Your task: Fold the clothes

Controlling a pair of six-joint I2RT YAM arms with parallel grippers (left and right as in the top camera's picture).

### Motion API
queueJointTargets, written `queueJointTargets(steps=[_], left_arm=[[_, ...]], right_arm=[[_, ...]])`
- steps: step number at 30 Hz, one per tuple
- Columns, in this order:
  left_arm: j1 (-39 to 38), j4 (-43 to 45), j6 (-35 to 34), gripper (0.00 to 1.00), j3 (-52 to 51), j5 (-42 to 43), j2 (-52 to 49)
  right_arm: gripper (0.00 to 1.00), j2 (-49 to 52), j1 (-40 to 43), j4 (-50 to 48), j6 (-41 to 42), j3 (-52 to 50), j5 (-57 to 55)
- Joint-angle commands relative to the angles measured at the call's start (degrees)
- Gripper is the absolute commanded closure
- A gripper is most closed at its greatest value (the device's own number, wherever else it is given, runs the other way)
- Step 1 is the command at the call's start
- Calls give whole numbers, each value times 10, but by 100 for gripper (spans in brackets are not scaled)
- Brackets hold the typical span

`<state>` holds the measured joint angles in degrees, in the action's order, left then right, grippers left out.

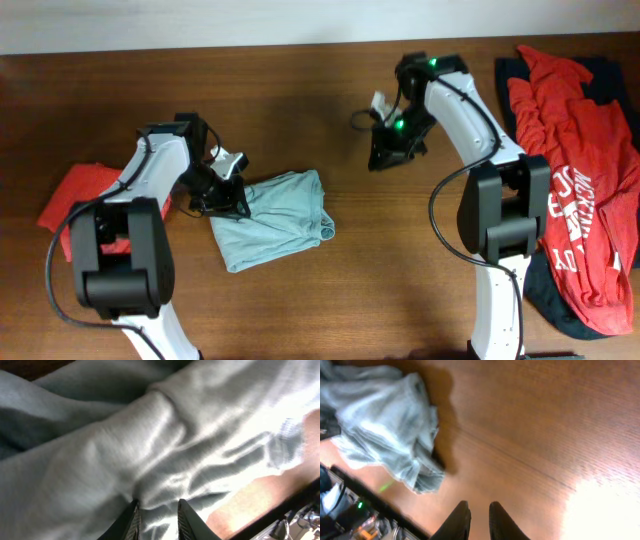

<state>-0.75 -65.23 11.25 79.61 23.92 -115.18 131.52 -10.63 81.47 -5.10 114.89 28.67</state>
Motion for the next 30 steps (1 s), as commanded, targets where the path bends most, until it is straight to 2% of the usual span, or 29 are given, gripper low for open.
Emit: queueJointTargets(steps=[1, 5, 7, 13, 17, 24, 30], left_arm=[[2, 6, 17, 75, 33, 20, 95], [2, 79, 17, 56, 35, -52, 137], [2, 108, 17, 56, 35, -66, 127], [-12, 88, 26, 61, 35, -71, 68], [-30, 92, 26, 62, 32, -148, 25], [-30, 112, 26, 62, 31, -163, -24], [-30, 122, 26, 62, 31, -180, -29]], right_arm=[[81, -5, -10, 71, -20, 97, -22], [80, -30, -36, 90, -22, 121, -23], [80, -33, -63, 89, -22, 121, -25], [81, -32, -156, 65, -10, 114, -46], [81, -32, -238, -7, 50, 83, -84], [82, -32, -280, -146, 132, -26, -84], [82, -31, -280, -234, 160, -127, -79]])
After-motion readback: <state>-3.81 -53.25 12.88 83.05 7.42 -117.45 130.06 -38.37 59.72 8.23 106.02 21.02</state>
